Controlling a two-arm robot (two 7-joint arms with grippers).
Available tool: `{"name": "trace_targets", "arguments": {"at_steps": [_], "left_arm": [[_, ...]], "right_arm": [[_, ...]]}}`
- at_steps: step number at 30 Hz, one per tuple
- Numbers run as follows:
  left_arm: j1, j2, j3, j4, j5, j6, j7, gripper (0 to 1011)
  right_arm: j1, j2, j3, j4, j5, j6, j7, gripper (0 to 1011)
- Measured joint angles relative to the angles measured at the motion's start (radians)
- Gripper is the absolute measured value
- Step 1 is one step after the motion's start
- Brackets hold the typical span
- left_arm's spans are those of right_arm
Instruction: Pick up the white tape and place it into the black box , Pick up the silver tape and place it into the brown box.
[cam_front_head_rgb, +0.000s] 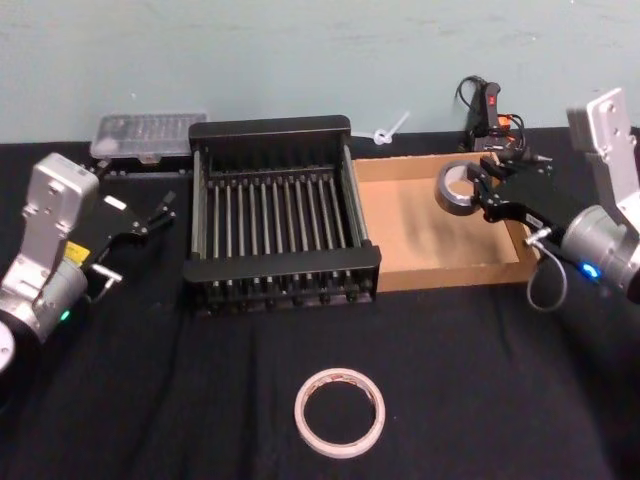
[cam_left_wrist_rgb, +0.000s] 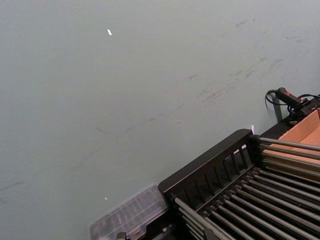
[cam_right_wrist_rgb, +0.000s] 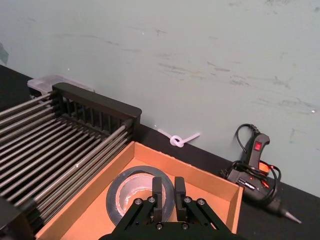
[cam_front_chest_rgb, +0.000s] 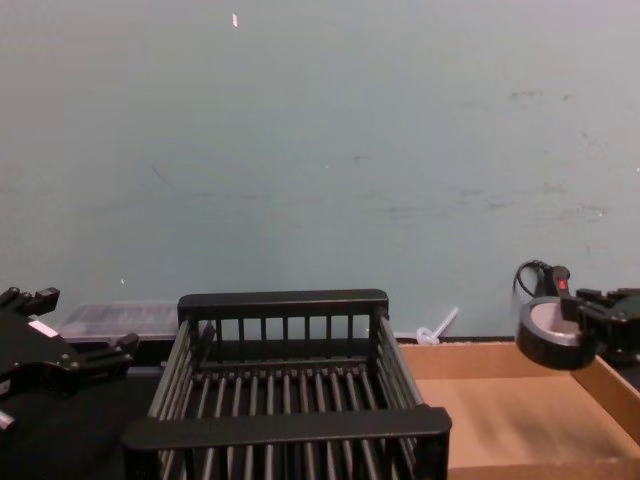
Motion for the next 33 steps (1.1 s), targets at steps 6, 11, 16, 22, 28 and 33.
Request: {"name": "trace_targets", "arguments": {"at_steps": [6,11,16,22,28,33], "left_arm": [[0.000,0.000,0.000,0.000,0.000,0.000,0.000,1001],[0.000,0.000,0.000,0.000,0.000,0.000,0.000,1001],[0.000,0.000,0.000,0.000,0.000,0.000,0.000,1001],[0.000,0.000,0.000,0.000,0.000,0.000,0.000,1001],[0.000,0.000,0.000,0.000,0.000,0.000,0.000,1001],[0.000,0.000,0.000,0.000,0.000,0.000,0.000,1001]], "right_arm": [[0.059,-0.026,-0.017,0.080,-0.008,-0.002,0.006,148],[0.114,-0.056,-0.032,0.163,-0.013,-0.001,0.008,148],[0.151,-0.077,-0.041,0.228,-0.019,-0.002,0.009,148],[0.183,-0.098,-0.052,0.290,-0.027,-0.002,0.012,148],[0.188,-0.101,-0.060,0.304,-0.035,-0.002,0.018,148],[0.188,-0.101,-0.058,0.303,-0.035,-0.002,0.017,148]]}}
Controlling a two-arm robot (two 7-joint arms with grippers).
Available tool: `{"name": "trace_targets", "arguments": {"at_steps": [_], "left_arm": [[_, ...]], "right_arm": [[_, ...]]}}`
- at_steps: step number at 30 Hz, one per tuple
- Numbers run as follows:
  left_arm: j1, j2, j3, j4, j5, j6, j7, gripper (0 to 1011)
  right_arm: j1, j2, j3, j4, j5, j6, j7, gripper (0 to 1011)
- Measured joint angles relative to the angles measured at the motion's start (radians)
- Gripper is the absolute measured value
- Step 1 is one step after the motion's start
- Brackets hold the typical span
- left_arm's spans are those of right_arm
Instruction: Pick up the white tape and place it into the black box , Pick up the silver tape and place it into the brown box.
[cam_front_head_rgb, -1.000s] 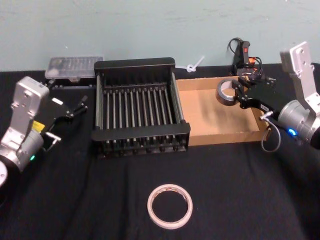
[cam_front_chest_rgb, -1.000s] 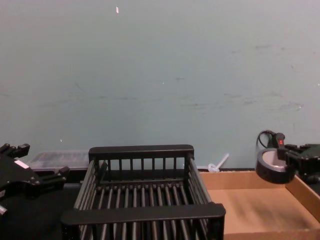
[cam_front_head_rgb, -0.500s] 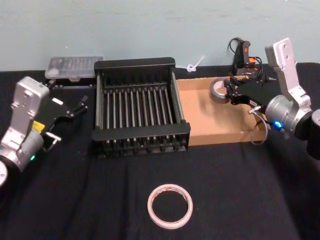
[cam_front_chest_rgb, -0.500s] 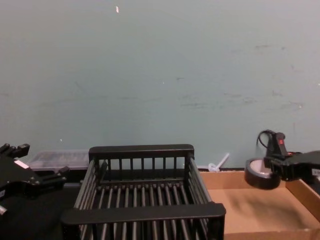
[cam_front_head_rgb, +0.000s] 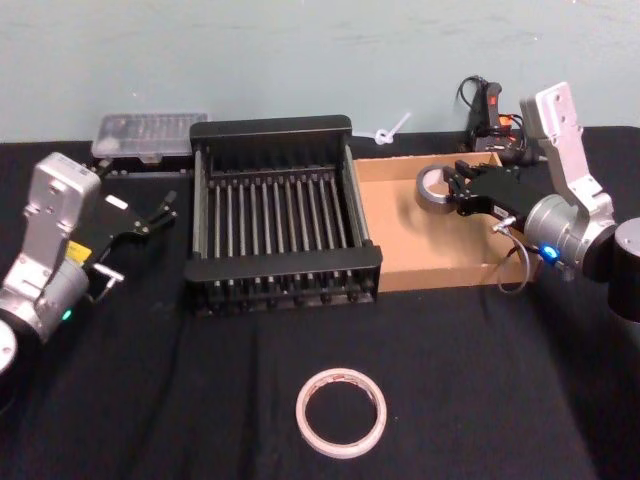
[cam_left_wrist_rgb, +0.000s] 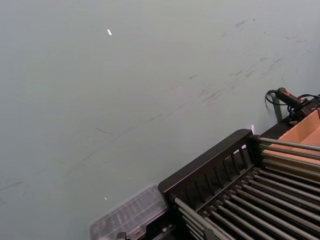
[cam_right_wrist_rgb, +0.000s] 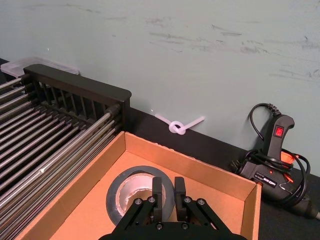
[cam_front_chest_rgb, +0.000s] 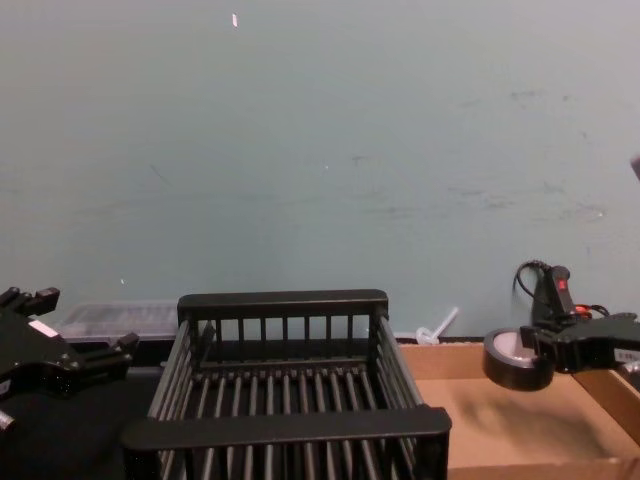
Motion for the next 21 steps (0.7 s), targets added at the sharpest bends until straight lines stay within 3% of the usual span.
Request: {"name": "trace_targets", "arguments": {"at_steps": [3,6,21], "left_arm": [[0.000,0.000,0.000,0.000,0.000,0.000,0.000,1001],[0.000,0.000,0.000,0.000,0.000,0.000,0.000,1001],[0.000,0.000,0.000,0.000,0.000,0.000,0.000,1001]], "right_arm": [[0.000,0.000,0.001,-0.001,0.000,0.000,0.000,152],[0.000,0.000,0.001,-0.002,0.001,0.000,0.000,224],[-0.002,0.001,0.003,-0.004,0.004,0.002,-0.002,717]]}}
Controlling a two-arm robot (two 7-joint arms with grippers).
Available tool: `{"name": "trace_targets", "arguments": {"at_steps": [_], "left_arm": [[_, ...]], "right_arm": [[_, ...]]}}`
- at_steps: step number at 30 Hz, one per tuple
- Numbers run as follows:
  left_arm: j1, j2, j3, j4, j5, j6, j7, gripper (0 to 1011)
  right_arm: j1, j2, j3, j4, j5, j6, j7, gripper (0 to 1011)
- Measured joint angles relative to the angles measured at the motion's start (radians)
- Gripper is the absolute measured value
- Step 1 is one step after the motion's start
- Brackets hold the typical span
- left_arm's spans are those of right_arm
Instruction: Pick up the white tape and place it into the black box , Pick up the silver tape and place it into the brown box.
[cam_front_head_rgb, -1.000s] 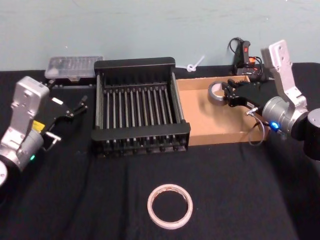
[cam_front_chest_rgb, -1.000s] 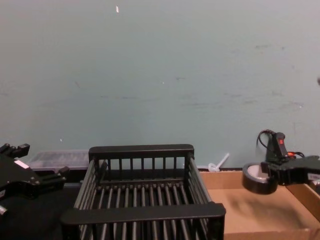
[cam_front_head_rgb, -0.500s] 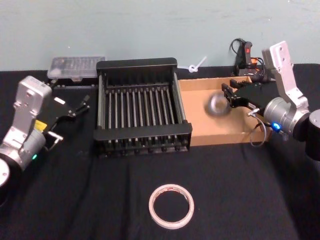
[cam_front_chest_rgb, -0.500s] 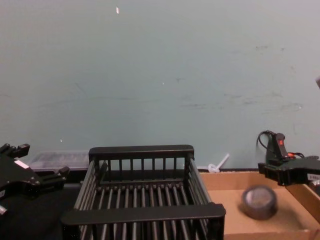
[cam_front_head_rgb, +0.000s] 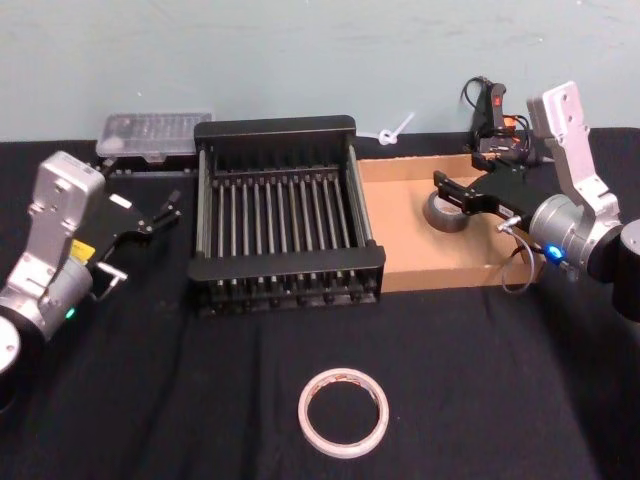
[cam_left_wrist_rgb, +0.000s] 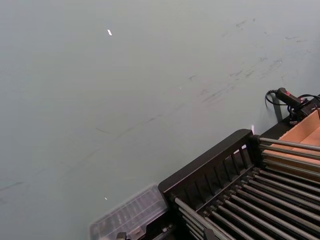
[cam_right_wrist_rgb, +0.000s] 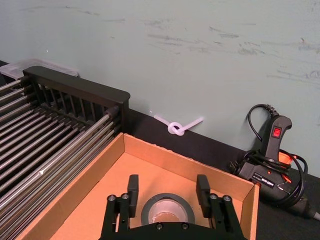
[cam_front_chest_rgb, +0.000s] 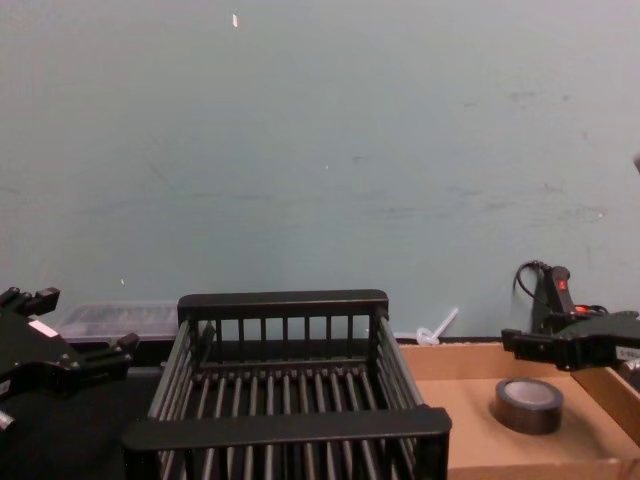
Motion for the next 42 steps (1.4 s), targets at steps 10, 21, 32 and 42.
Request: {"name": "trace_targets", "arguments": {"at_steps": [10,21,32,42], "left_arm": [[0.000,0.000,0.000,0.000,0.000,0.000,0.000,1001],[0.000,0.000,0.000,0.000,0.000,0.000,0.000,1001],[0.000,0.000,0.000,0.000,0.000,0.000,0.000,1001],[0.000,0.000,0.000,0.000,0.000,0.000,0.000,1001]], "right_arm": [[0.000,0.000,0.000,-0.001,0.001,0.000,-0.001,978],[0.000,0.000,0.000,-0.001,0.001,0.000,-0.001,1000],[-0.031,0.014,0.005,-0.038,0.014,-0.014,0.020,1000],[-0.125,0.063,0.013,-0.157,0.042,-0.022,0.046,1000]]}}
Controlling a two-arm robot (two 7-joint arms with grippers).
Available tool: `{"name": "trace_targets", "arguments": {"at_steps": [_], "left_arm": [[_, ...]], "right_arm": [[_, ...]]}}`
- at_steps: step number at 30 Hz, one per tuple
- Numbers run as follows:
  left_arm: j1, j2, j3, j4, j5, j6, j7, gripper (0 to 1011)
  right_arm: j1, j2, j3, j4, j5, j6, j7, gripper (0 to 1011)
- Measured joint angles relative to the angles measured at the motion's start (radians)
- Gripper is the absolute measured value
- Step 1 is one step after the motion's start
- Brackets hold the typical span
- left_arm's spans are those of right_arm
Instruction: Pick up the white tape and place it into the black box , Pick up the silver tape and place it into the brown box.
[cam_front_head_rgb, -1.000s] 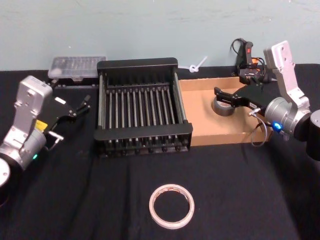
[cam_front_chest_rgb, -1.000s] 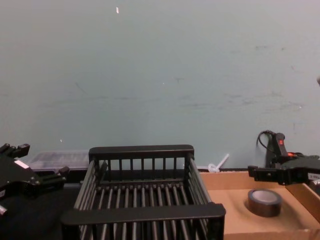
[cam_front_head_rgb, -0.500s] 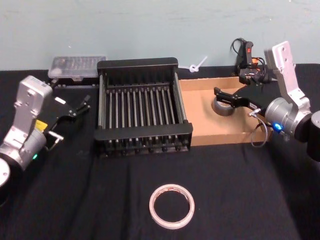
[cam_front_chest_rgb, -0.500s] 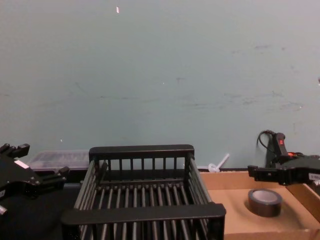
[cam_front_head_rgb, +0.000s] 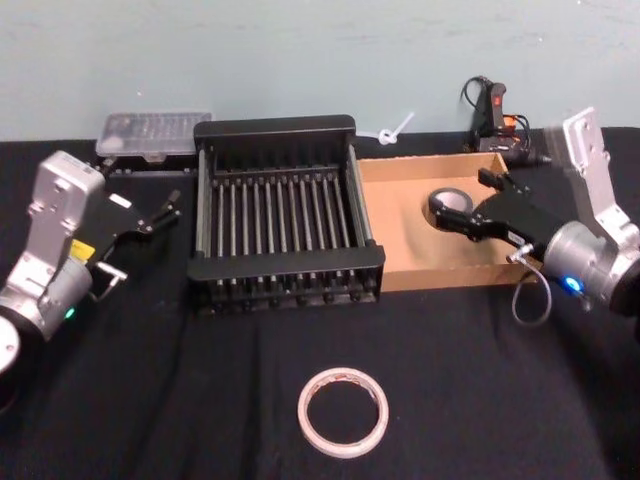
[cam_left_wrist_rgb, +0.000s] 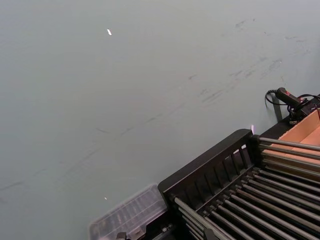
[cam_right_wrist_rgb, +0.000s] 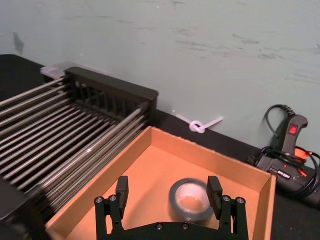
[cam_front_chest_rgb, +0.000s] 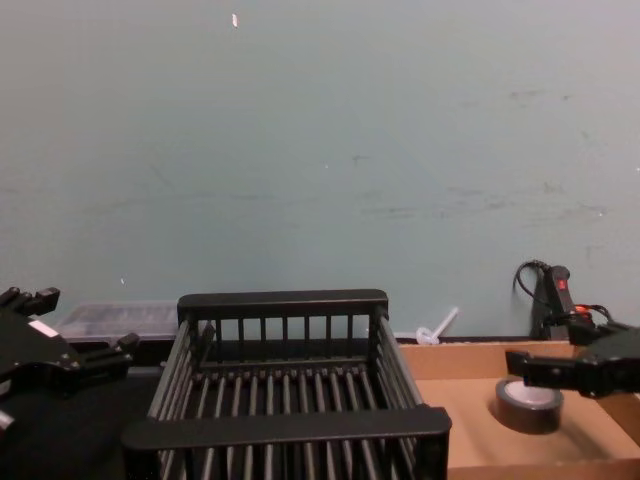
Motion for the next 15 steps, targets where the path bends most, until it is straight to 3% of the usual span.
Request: {"name": "trace_targets", "arguments": {"at_steps": [7,15], "left_arm": [[0.000,0.000,0.000,0.000,0.000,0.000,0.000,1001],[0.000,0.000,0.000,0.000,0.000,0.000,0.000,1001]], "right_arm": [[-0.115,0.060,0.006,-0.127,0.030,-0.033,0.028,1000],[-0.206,0.110,0.005,-0.217,0.052,-0.067,0.050,1000]]}}
